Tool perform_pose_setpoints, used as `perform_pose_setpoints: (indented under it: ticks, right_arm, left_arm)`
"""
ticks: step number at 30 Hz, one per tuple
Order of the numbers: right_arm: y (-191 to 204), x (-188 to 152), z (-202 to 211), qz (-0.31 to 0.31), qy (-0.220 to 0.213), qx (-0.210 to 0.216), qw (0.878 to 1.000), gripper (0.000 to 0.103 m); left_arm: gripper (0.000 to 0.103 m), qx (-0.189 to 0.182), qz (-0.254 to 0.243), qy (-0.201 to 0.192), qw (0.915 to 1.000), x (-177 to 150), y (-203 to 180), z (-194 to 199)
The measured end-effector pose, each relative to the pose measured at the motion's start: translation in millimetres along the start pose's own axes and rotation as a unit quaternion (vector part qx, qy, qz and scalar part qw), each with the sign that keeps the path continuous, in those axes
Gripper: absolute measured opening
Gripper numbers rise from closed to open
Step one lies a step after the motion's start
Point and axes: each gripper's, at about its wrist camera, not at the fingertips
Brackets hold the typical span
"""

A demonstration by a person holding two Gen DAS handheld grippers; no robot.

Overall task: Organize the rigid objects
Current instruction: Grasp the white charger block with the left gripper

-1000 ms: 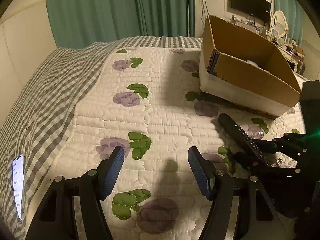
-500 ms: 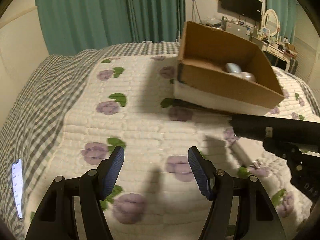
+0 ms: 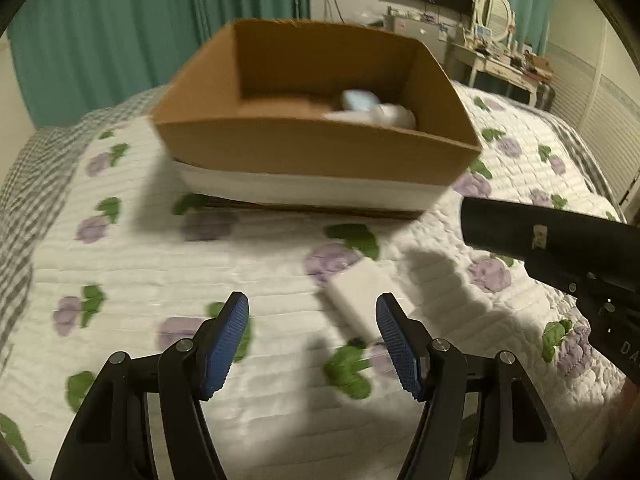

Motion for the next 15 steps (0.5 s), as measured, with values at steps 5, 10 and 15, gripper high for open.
perform_pose_setpoints:
  ticks: [5, 10, 15]
  right_arm:
    - [-8.1, 1.7, -3.4, -0.007, -0.004, 0.003, 1.000, 0.020]
    - [-10.6, 2.6, -4.2, -0.013, -0.005, 0.006, 1.000, 0.020]
    - [-10.3, 2.9, -4.4, -0.013, -0.004, 0.004, 1.000, 0.020]
  left_arm:
    - [0.069, -0.021, -0.008, 0.023, 0.9995, -2.0, -18.6, -22.4]
    - [0.069, -0.032, -0.017, 0.043, 0.9984, -2.2, -31.4, -40.5]
    - [0.069, -0.031, -0.021, 0.051, 0.9980, -4.6, -33.4, -53.6]
Point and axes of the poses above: each gripper's, at about its wrist camera, not at the fingertips, and z roughly against the way its jaws point, y to its left, x to its top, and after that the axes turned 4 degrees about -y, right-handed
